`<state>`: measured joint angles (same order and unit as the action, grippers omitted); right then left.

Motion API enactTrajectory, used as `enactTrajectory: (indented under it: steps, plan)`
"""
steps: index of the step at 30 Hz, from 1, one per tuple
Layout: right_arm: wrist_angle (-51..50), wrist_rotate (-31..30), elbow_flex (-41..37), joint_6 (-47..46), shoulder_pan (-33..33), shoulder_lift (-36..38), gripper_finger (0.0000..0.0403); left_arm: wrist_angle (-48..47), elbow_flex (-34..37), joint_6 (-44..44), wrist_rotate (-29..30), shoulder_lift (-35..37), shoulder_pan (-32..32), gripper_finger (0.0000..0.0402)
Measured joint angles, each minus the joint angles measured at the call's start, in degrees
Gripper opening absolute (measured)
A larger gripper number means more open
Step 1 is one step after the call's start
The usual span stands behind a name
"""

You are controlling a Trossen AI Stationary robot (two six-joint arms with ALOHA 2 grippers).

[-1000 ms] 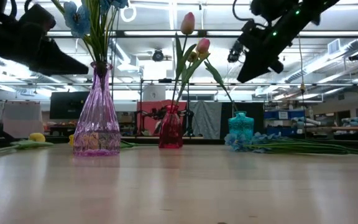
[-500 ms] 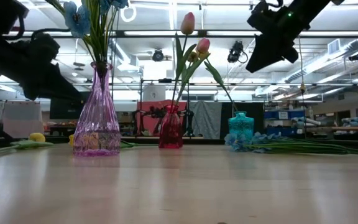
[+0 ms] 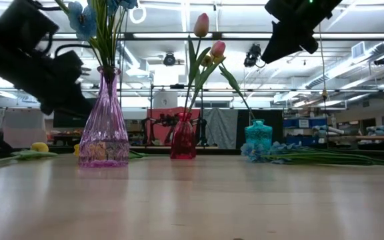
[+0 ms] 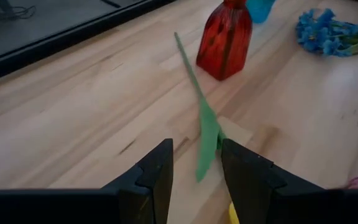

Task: Sort flowers into vase by color
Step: Put the yellow flower into the blue vase

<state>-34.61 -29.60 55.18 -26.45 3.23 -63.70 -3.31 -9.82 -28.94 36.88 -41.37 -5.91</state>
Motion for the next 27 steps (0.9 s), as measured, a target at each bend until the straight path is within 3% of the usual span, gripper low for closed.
enactTrajectory:
  steps: [5, 8, 12, 16, 20, 27]
  plan:
    - [0.1, -0.2, 0.0, 0.2, 0.3, 0.0, 0.0094, 8.3, 0.0, 6.1, -7.6, -5.0, 6.1, 0.0142]
    - [0.0, 0.9, 0.0, 0.7, 0.3, 0.0, 0.0094, 8.0, 0.0, 6.4, -12.8, -6.9, 8.1, 0.0142]
    - [-0.1, 2.3, 0.0, 1.5, 0.3, 0.0, 0.0094, 0.1, -1.7, 4.6, -18.5, -7.0, 8.2, 0.0142]
    - [1.5, 0.6, -0.3, 4.0, 0.3, -0.2, 0.0094, -12.9, -7.7, -0.4, -20.5, -7.0, 7.8, 0.0142]
    - [15.4, -1.2, -5.3, 13.9, 0.3, -0.9, 0.0094, -24.6, -12.0, -7.1, -20.8, -7.0, 5.7, 0.0142]
    - [43.7, 10.7, -14.5, 31.3, 3.2, -1.6, 0.0091, -32.8, -16.0, -21.9, -19.5, -6.9, -1.8, 0.0142]
